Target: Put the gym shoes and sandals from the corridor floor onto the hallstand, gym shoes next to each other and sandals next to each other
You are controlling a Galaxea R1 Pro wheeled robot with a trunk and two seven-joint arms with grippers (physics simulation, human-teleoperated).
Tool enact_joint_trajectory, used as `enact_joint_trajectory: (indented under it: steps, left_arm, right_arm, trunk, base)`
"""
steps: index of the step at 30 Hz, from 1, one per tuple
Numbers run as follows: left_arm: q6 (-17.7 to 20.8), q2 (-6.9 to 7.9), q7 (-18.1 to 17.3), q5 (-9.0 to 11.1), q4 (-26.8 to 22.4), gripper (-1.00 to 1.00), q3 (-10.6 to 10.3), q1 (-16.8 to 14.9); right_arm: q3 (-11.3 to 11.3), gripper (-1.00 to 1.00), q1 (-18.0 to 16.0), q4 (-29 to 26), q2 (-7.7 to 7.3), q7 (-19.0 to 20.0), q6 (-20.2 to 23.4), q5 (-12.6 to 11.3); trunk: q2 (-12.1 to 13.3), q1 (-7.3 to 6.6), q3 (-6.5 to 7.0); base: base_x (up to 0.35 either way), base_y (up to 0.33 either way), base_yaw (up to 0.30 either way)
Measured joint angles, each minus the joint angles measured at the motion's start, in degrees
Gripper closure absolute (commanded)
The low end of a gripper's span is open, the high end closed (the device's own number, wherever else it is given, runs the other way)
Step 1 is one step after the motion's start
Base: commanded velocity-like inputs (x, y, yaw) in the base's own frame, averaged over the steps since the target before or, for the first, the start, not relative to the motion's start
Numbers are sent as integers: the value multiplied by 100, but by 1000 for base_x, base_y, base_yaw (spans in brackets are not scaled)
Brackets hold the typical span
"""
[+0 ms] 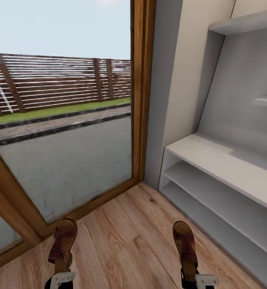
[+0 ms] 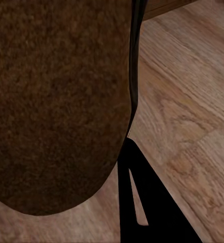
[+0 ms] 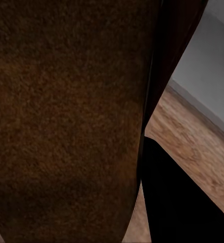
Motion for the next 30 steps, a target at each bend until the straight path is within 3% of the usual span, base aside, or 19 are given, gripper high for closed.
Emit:
enact_joint_trajectory:
  steps: [11, 19, 30]
  left_arm:
    - [-1, 0, -2, 0, 0, 100, 0, 2]
    - [-2, 0, -2, 5, 0, 100, 0, 1]
    - [-3, 0, -2, 5, 2, 100, 0, 1]
  right_arm:
    - [0, 100, 1, 0, 0, 0, 0, 0]
    - [1, 100, 1, 0, 0, 0, 0, 1]
    - [-1, 100, 0, -1, 0, -2, -1, -5]
  trunk:
    - [0, 1, 0]
    - [0, 2, 0]
    - [0, 2, 0]
  base:
    - [206, 277, -264]
    - [46, 238, -264]
    - [2, 51, -265]
